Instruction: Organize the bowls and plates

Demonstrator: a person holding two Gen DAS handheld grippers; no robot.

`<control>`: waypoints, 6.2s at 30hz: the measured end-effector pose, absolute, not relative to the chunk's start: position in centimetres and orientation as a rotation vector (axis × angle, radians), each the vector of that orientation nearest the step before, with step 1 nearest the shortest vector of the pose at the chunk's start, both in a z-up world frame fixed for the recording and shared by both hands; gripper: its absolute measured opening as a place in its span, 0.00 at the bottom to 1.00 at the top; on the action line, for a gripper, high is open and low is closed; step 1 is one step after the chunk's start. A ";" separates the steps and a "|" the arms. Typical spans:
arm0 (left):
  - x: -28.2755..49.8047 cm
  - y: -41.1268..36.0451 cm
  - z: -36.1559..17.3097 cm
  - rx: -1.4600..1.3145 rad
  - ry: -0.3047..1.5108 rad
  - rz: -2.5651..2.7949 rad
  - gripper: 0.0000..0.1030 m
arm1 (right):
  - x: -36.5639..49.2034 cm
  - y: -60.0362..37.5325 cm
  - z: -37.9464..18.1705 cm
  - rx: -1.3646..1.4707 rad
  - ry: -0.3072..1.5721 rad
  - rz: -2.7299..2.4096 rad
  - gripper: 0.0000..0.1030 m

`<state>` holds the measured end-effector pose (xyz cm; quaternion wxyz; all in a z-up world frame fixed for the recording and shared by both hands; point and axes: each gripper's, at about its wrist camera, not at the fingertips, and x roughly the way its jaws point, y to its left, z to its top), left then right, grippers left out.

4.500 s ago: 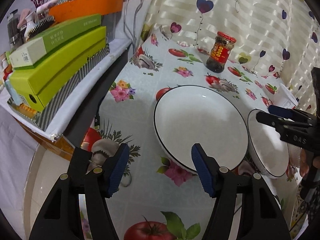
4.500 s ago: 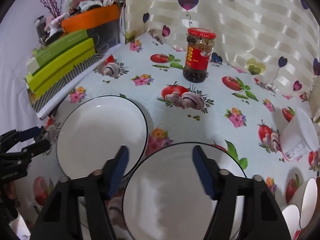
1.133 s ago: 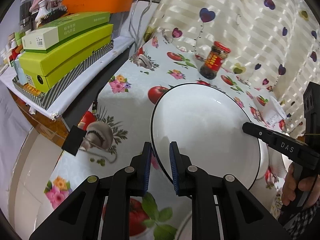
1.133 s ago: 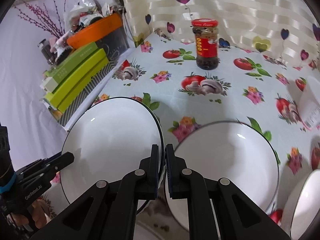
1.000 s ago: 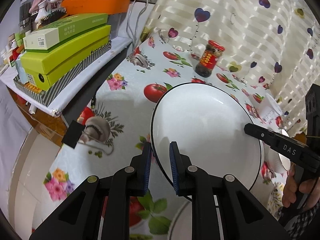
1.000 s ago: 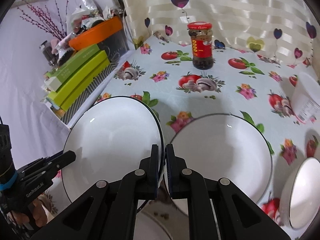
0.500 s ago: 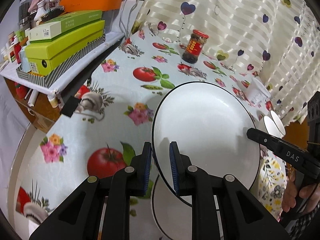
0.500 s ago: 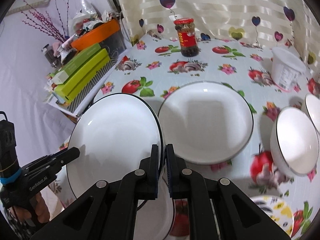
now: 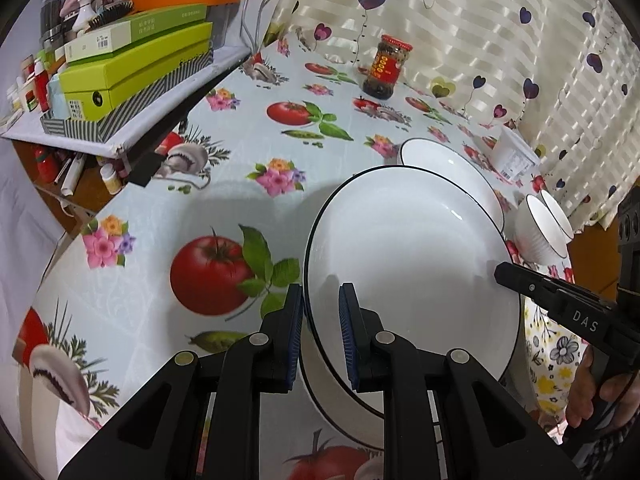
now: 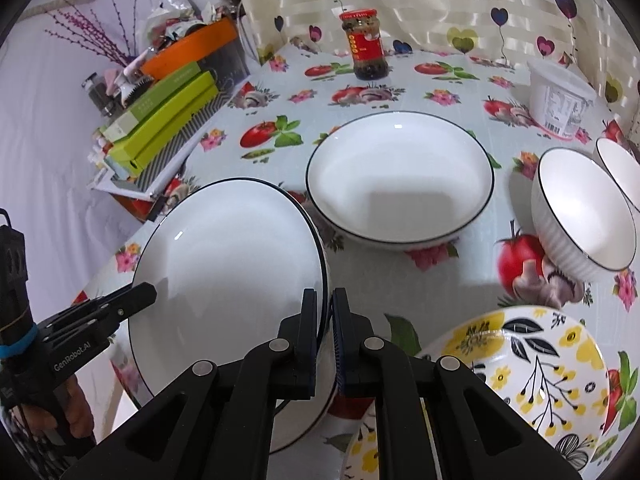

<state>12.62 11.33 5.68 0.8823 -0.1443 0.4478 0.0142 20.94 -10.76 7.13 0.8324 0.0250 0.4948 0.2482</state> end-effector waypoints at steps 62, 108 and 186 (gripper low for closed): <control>12.3 9.7 7.0 -0.242 0.896 -0.022 0.20 | 18.9 -10.5 7.8 -0.012 0.994 0.532 0.29; 28.5 6.6 6.8 -0.196 1.005 -0.184 0.20 | 36.0 -16.4 8.1 0.013 0.998 0.364 0.32; 32.8 5.9 3.4 -0.235 1.131 -0.138 0.13 | 39.8 -15.0 4.7 -0.060 1.094 0.365 0.09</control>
